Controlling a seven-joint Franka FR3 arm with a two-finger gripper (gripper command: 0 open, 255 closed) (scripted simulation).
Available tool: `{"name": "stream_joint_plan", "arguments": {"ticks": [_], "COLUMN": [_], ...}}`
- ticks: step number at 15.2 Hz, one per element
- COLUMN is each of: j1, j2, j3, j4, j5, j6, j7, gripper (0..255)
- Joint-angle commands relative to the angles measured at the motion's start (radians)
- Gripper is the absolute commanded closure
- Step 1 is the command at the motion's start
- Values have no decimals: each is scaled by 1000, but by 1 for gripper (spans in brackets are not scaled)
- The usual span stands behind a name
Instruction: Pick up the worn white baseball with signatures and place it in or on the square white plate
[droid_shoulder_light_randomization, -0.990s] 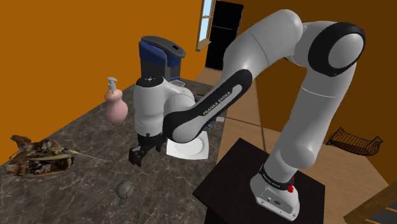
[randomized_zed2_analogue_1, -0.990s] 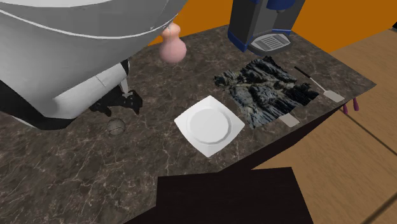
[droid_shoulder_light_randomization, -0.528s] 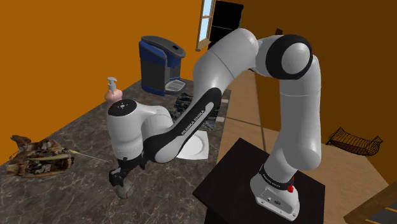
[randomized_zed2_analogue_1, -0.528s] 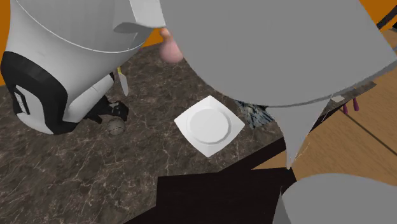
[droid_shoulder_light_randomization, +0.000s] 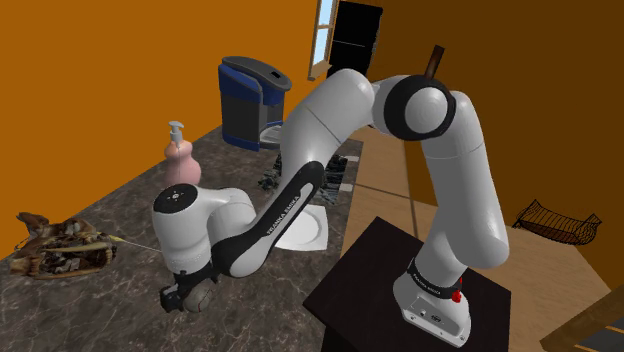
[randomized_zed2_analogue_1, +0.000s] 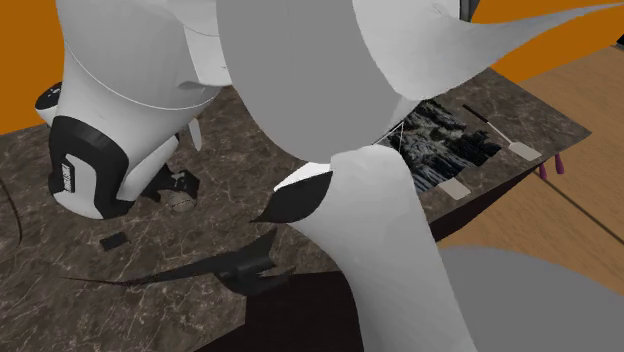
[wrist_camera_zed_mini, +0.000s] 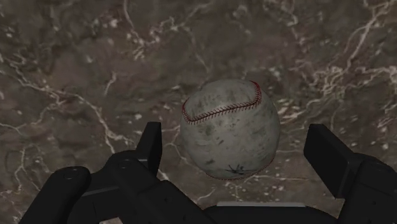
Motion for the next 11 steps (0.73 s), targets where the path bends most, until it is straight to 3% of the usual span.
{"name": "stream_joint_plan", "arguments": {"ticks": [1,10,11], "j1": [8,14,14], "j2": [21,37,37], "j3": [-12,-21,-21], "j4": [1,5,5], "j5": [-15,-25,-25], "j6": [18,30,30], "j7": [10,17,17], "gripper": [0,0,255]}}
